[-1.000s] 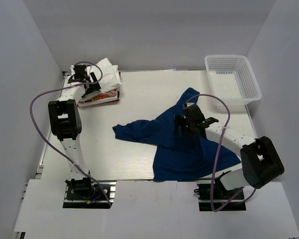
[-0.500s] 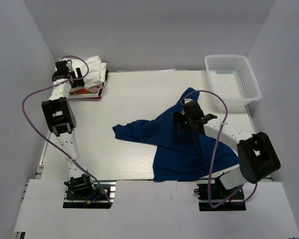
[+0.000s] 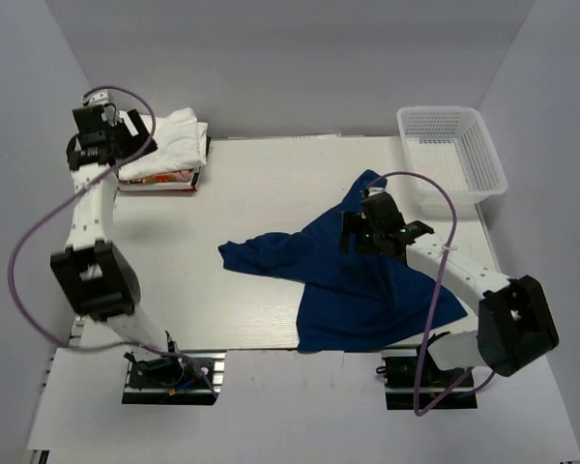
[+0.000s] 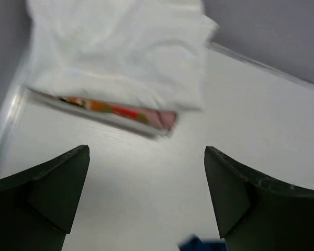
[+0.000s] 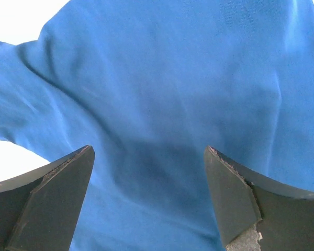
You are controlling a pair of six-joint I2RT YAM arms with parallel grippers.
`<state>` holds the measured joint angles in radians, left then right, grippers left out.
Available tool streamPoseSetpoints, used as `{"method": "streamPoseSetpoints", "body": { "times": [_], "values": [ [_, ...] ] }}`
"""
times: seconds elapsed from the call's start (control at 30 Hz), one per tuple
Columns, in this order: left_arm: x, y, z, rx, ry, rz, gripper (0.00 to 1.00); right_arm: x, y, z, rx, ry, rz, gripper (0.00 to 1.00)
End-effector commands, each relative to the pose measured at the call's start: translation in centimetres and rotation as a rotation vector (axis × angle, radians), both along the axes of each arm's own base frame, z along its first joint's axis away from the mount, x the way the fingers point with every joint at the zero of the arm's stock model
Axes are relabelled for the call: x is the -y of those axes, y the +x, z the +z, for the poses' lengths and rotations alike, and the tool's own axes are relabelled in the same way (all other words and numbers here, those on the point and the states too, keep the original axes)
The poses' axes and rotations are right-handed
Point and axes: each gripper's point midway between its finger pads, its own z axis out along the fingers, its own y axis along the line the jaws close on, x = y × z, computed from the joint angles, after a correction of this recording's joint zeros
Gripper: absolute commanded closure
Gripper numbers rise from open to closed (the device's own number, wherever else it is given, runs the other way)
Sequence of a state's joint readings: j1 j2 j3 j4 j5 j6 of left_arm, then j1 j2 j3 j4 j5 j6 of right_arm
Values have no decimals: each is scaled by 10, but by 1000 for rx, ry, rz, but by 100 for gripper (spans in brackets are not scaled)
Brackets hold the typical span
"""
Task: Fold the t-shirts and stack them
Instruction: Flatten out the tshirt
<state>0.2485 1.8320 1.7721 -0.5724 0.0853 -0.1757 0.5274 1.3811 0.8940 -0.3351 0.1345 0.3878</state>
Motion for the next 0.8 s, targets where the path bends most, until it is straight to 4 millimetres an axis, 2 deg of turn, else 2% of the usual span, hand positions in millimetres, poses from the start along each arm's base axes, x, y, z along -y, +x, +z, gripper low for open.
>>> {"method": "streamPoseSetpoints", "body": {
  "times": [0.0, 0.03, 0.07, 0.1, 0.13, 0.17, 0.2, 0.33, 0.37, 0.43, 0.53, 0.57, 0.63, 0.7, 0.73, 0.77],
  "values": [
    [87, -57, 16, 89, -272, -162, 0, 24, -28, -12, -67, -13, -106, 10],
    [98, -61, 20, 143, -293, -196, 0, 35, -38, -17, -98, -27, -159, 10],
    [118, -71, 14, 141, -324, -237, 0, 40, -42, -21, -109, -38, -180, 10],
    [130, -87, -14, 84, -372, -239, 0, 49, -51, -30, -137, -61, -206, 10],
    [138, -98, -14, 85, -372, -256, 0, 64, -57, -30, -142, -90, -277, 10],
    [143, -106, -26, 52, -375, -242, 0, 72, -65, -38, -159, -110, -295, 10],
    [154, -121, -51, -18, -390, -239, 0, 79, -73, -44, -172, -112, -324, 10],
    [176, -151, -96, -137, -388, -247, 0, 88, -84, -64, -213, -90, -357, 10],
    [177, -153, -101, -148, -374, -239, 0, 88, -80, -66, -205, -79, -363, 10],
    [191, -157, -125, -221, -370, -264, 0, 88, -78, -73, -227, -93, -356, 10],
    [209, -159, -153, -321, -358, -290, 4, 89, -61, -79, -220, -106, -361, 10],
    [212, -161, -161, -346, -357, -296, 4, 85, -45, -78, -194, -94, -370, 10],
    [219, -162, -170, -376, -355, -311, 6, 81, -35, -84, -203, -93, -352, 10],
    [224, -165, -185, -423, -353, -317, 8, 71, -11, -79, -181, -71, -342, 10],
    [228, -167, -189, -436, -351, -325, 9, 72, -9, -89, -204, -103, -311, 10],
    [227, -168, -194, -447, -333, -316, 9, 65, 13, -82, -180, -98, -307, 10]
  ]
}}
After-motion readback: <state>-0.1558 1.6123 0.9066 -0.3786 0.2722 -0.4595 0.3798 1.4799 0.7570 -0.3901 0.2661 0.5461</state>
